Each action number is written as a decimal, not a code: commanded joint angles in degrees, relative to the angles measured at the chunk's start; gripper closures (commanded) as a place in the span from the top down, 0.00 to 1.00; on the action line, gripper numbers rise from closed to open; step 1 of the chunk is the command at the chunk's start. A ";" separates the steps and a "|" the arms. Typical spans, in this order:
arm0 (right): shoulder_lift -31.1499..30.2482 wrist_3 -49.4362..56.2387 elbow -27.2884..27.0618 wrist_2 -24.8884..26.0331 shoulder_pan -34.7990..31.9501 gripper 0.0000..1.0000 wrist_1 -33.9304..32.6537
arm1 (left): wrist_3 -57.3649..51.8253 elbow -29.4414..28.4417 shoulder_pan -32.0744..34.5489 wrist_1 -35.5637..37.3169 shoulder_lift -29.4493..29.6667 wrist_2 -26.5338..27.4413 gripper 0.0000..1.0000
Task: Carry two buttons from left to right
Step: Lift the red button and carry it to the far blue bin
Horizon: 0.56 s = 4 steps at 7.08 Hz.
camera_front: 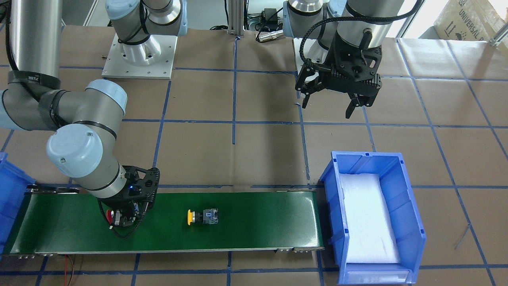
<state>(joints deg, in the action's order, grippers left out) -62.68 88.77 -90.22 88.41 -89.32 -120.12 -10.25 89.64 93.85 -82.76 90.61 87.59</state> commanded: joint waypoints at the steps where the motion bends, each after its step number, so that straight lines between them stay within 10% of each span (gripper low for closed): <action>1: -0.42 0.34 4.49 0.44 0.81 0.07 0.58 | 0.05 0.01 0.02 -0.12 -0.09 0.03 1.00; 4: -0.95 -0.35 11.62 1.76 9.63 0.06 2.44 | 0.23 0.01 -0.16 0.06 0.00 -0.05 1.00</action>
<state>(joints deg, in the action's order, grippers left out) -63.52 88.72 -81.54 89.77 -84.89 -117.95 -10.06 89.65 93.75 -82.72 90.60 87.59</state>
